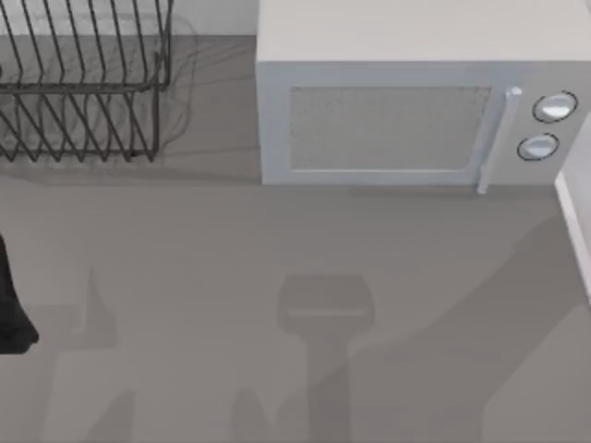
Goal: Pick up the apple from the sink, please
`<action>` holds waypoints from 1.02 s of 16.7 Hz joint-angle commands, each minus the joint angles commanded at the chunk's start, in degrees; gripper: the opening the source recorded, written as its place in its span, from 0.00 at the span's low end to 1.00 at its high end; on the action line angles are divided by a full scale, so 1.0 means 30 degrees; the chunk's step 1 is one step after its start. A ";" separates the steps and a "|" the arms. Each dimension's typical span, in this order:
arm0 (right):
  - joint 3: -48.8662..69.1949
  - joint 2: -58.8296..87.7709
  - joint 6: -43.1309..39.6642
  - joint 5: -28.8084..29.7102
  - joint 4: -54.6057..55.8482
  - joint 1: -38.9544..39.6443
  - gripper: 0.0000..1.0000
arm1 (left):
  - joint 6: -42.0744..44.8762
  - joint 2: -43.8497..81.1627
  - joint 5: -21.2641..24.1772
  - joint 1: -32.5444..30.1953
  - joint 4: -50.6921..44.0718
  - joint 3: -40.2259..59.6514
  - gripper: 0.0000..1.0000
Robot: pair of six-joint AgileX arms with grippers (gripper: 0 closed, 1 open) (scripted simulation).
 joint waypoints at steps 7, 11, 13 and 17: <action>0.3106 -0.1821 0.0066 -0.0261 -0.3802 -0.0017 0.00 | 0.0000 0.0000 0.0000 0.0000 0.0000 0.0000 1.00; 0.7002 -0.2988 0.0006 -0.0276 -0.9438 -0.0063 0.00 | 0.0000 0.0000 0.0000 0.0000 0.0000 0.0000 1.00; 0.8982 -0.3726 -0.0013 -0.0284 -1.2424 -0.0073 0.00 | 0.0000 0.0000 0.0000 0.0000 0.0000 0.0000 1.00; 1.2097 -0.5112 -0.0027 -0.0296 -1.6613 -0.0071 0.00 | 0.0000 0.0000 0.0000 0.0000 0.0000 0.0000 1.00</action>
